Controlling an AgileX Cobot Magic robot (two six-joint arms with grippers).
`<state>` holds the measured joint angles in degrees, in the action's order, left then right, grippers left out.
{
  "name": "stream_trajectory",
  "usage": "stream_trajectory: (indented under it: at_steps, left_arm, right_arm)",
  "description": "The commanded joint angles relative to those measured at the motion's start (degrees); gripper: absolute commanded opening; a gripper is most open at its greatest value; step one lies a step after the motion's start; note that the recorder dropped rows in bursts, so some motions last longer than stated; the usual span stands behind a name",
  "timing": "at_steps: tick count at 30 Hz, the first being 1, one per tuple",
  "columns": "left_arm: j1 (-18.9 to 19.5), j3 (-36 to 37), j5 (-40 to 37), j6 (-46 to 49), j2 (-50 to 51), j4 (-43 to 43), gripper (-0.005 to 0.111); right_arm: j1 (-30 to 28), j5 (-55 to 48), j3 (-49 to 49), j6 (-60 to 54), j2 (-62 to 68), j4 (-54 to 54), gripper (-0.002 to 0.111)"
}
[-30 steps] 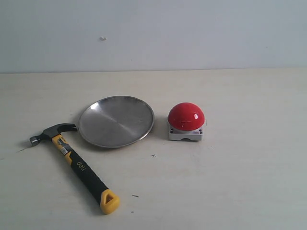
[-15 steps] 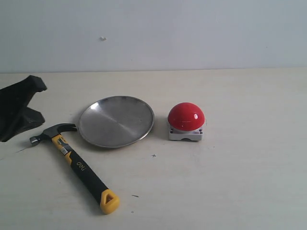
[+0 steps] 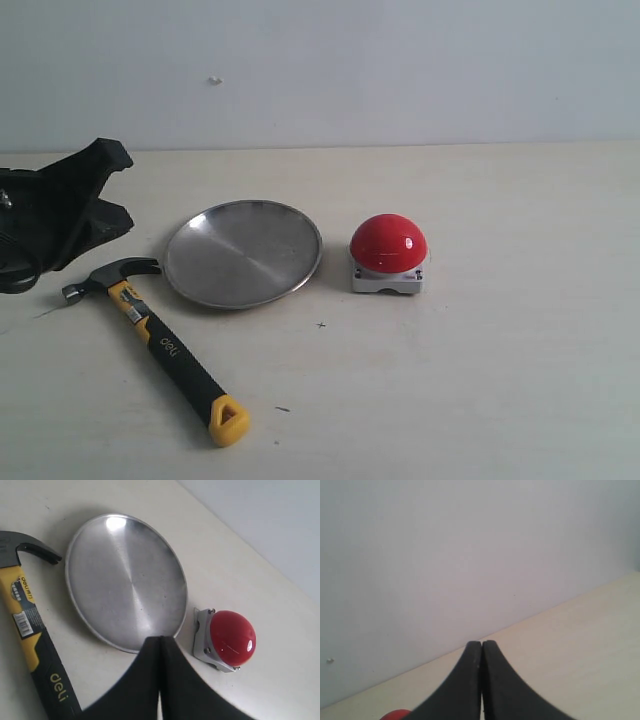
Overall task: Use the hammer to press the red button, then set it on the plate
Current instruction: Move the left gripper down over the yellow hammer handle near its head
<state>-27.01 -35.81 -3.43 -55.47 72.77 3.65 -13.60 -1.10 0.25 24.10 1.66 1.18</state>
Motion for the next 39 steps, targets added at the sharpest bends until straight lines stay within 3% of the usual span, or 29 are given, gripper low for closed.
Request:
stream_trajectory:
  at_steps: [1,19,21,23,32,39]
  left_arm:
    - [-0.3,-0.5,0.6,-0.2,0.2,0.2,0.0]
    - [-0.4,-0.5,2.0,-1.0,0.1,0.2,0.0]
    - [-0.3,-1.0,-3.7,-9.7,0.4,-1.4,0.0]
    - [-0.4,-3.3,-4.3,-13.7,2.9,-1.4,0.0]
    - [-6.6,-18.3,-25.4,-34.1,17.2,0.5,0.0]
    - [-5.3,-24.2,-44.2,-48.7,24.7,8.1,0.0]
  right_arm:
    - [-0.3,0.1,-0.2,0.0,-0.3,0.2,0.0]
    - [-0.3,0.1,-0.2,0.0,-0.3,0.2,0.0]
    - [-0.3,0.1,-0.2,0.0,-0.3,0.2,0.0]
    - [-0.3,0.1,-0.2,0.0,-0.3,0.2,0.0]
    - [-0.3,0.1,-0.2,0.0,-0.3,0.2,0.0]
    - [-0.3,0.1,-0.2,0.0,-0.3,0.2,0.0]
